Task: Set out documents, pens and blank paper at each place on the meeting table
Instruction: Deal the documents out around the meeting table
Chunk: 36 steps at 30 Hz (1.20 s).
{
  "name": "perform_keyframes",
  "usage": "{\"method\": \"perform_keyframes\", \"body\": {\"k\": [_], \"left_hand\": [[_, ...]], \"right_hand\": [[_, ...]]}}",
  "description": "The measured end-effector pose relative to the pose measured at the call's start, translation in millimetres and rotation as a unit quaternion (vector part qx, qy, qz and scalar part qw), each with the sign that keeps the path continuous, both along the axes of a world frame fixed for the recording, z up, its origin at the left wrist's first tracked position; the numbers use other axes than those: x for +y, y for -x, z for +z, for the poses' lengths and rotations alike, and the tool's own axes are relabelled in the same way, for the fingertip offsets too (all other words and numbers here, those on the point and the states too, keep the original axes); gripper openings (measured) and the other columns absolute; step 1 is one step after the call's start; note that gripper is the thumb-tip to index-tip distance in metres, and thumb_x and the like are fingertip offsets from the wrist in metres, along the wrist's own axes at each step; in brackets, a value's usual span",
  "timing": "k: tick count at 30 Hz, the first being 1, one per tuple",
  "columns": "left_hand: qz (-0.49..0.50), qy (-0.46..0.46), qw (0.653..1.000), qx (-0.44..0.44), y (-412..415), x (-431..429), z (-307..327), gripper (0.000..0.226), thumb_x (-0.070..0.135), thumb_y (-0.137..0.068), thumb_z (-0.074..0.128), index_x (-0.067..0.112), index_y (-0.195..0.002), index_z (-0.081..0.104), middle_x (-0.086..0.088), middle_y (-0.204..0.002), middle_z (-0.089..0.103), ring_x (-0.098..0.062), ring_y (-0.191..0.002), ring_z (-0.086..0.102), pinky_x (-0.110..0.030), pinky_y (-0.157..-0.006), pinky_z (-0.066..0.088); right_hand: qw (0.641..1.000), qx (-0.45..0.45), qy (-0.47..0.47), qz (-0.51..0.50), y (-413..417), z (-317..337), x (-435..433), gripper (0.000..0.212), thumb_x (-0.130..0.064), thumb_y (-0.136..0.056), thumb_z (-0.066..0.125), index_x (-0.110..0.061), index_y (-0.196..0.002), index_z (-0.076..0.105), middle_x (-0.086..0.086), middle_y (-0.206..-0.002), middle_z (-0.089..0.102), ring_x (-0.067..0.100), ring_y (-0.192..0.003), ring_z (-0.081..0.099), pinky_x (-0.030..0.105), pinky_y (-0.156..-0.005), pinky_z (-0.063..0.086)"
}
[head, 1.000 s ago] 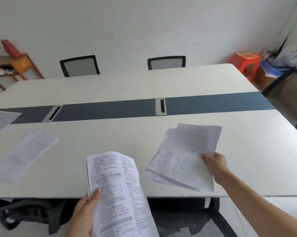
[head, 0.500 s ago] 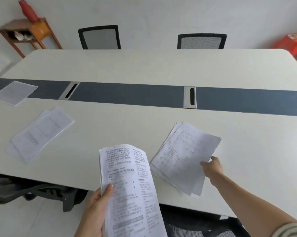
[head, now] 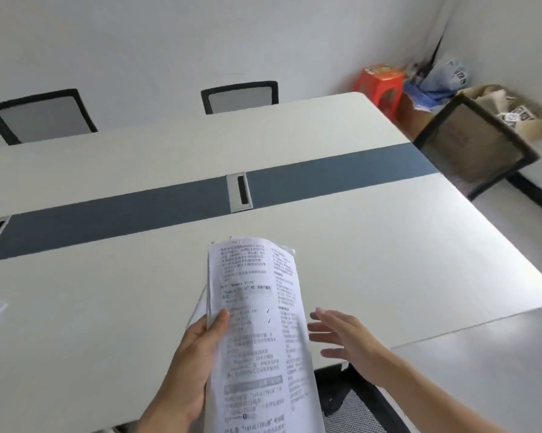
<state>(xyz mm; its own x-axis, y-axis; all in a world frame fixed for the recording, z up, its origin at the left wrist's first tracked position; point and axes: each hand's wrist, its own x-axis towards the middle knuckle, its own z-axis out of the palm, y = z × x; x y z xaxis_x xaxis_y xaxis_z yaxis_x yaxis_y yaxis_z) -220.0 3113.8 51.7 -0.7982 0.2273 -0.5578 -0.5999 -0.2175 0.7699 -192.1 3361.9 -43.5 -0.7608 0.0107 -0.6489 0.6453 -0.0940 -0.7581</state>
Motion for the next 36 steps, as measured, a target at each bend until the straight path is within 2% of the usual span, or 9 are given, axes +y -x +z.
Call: {"method": "perform_keyframes", "body": {"k": [3, 5, 9, 11, 13, 16, 22, 32, 36], "left_hand": [[-0.047, -0.009, 0.999, 0.002, -11.7, 53.2, 5.7, 0.032, 0.026, -0.088, 0.058, 0.005, -0.109, 0.07, -0.024, -0.108, 0.07, -0.042, -0.095, 0.069, -0.05, -0.079, 0.056], [-0.078, -0.011, 0.997, 0.007, -24.7, 92.9, 8.8, 0.033, 0.025, -0.087, 0.058, 0.004, -0.11, 0.069, -0.025, -0.11, 0.07, -0.042, -0.097, 0.069, -0.048, -0.078, 0.057], [-0.102, -0.021, 0.995, 0.002, -65.0, 178.0, 8.9, 0.04, 0.028, -0.086, 0.058, 0.003, -0.116, 0.066, -0.024, -0.113, 0.069, -0.043, -0.1, 0.068, -0.052, -0.083, 0.056], [-0.124, -0.044, 0.991, -0.024, -89.0, 222.4, 6.6, 0.044, 0.038, -0.091, 0.05, 0.007, -0.118, 0.066, -0.023, -0.116, 0.068, -0.043, -0.104, 0.066, -0.057, -0.09, 0.051], [-0.151, -0.055, 0.986, -0.054, -112.1, 265.6, 3.2, 0.051, 0.046, -0.096, 0.039, 0.01, -0.118, 0.067, -0.023, -0.117, 0.068, -0.042, -0.106, 0.066, -0.057, -0.093, 0.048], [-0.189, -0.06, 0.978, -0.059, -139.5, 326.0, -1.0, 0.048, 0.04, -0.096, 0.04, 0.006, -0.123, 0.063, -0.024, -0.119, 0.067, -0.043, -0.108, 0.064, -0.06, -0.098, 0.045], [-0.279, -0.038, 0.959, -0.01, -157.7, 441.1, 1.4, 0.042, 0.028, -0.092, 0.051, 0.001, -0.122, 0.062, -0.023, -0.119, 0.067, -0.041, -0.109, 0.065, -0.06, -0.101, 0.043], [-0.365, -0.057, 0.929, -0.025, -118.7, 634.6, -33.0, 0.048, 0.036, -0.094, 0.046, 0.002, -0.125, 0.06, -0.024, -0.124, 0.064, -0.043, -0.113, 0.062, -0.063, -0.103, 0.04], [-0.412, -0.058, 0.909, -0.025, -94.0, 724.2, -30.3, 0.045, 0.035, -0.097, 0.044, 0.003, -0.125, 0.061, -0.023, -0.123, 0.065, -0.042, -0.113, 0.062, -0.063, -0.102, 0.041]], "right_hand": [[0.995, 0.005, 0.102, -0.021, -39.3, 12.7, 32.8, 0.044, -0.048, -0.093, 0.055, -0.015, -0.12, 0.066, 0.009, -0.118, 0.071, 0.025, -0.104, 0.069, 0.039, -0.09, 0.052], [0.989, 0.02, 0.133, -0.066, -67.3, 20.1, 59.5, 0.042, -0.037, -0.092, 0.062, -0.006, -0.121, 0.064, 0.015, -0.116, 0.071, 0.031, -0.102, 0.069, 0.041, -0.087, 0.053], [0.967, 0.03, 0.097, -0.233, -131.1, 25.5, 137.8, 0.05, -0.017, -0.072, 0.076, 0.013, -0.109, 0.06, 0.03, -0.104, 0.071, 0.047, -0.094, 0.069, 0.058, -0.086, 0.055], [0.955, 0.041, 0.077, -0.283, -163.3, 30.0, 183.4, 0.044, -0.012, -0.072, 0.076, 0.017, -0.102, 0.06, 0.035, -0.101, 0.069, 0.046, -0.084, 0.07, 0.059, -0.079, 0.057], [0.942, 0.061, 0.058, -0.324, -194.7, 33.5, 226.4, 0.031, -0.008, -0.078, 0.073, 0.016, -0.095, 0.064, 0.036, -0.097, 0.069, 0.041, -0.075, 0.07, 0.053, -0.071, 0.059], [0.923, 0.083, 0.054, -0.372, -240.8, 40.1, 281.4, 0.019, -0.006, -0.085, 0.068, 0.012, -0.093, 0.067, 0.031, -0.09, 0.072, 0.038, -0.071, 0.071, 0.047, -0.064, 0.06], [0.887, 0.115, 0.028, -0.446, -295.4, 45.0, 371.8, 0.02, -0.012, -0.089, 0.065, 0.006, -0.094, 0.071, 0.028, -0.094, 0.073, 0.044, -0.081, 0.071, 0.059, -0.076, 0.057], [0.796, 0.165, -0.085, -0.577, -294.3, 37.5, 524.3, 0.018, -0.004, -0.083, 0.07, -0.001, -0.101, 0.066, 0.015, -0.09, 0.077, 0.029, -0.075, 0.075, 0.031, -0.058, 0.06], [0.765, 0.168, -0.091, -0.616, -281.7, 48.5, 592.0, 0.02, -0.005, -0.083, 0.07, 0.002, -0.1, 0.064, 0.016, -0.09, 0.076, 0.028, -0.073, 0.075, 0.03, -0.056, 0.059]]}}
